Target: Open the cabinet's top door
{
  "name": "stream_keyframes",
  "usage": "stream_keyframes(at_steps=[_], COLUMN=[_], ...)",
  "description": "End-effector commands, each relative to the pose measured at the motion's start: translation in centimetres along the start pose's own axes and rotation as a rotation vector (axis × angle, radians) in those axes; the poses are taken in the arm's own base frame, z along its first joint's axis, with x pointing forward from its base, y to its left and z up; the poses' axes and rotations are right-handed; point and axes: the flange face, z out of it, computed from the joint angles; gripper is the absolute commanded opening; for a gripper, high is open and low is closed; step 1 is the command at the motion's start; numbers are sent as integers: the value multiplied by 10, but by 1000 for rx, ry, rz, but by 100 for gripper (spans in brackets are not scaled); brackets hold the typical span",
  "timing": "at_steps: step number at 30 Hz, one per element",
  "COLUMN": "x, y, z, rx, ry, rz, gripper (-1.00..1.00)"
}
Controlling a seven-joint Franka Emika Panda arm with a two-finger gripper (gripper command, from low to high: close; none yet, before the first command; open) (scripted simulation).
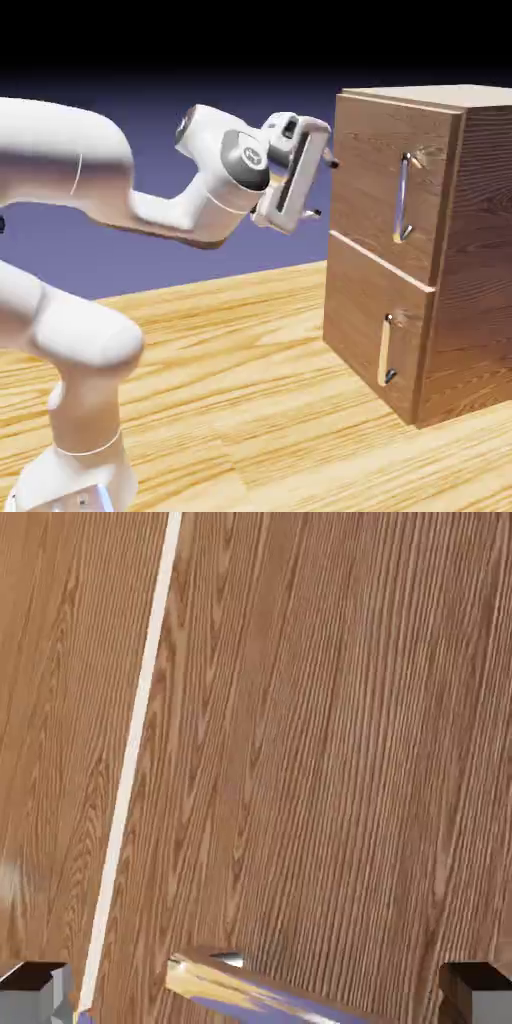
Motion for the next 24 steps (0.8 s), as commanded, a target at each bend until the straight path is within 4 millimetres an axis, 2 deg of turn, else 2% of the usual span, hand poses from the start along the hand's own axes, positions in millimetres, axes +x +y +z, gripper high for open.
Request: stream_keyframes(at_steps=[1,12,24], x=[-2,-26,-55], y=[1,11,6], z=[1,21,71], rx=[-13,-175,-371], ry=[5,24,-22], rz=[-48,-553,-1069], gripper=[100,100,100])
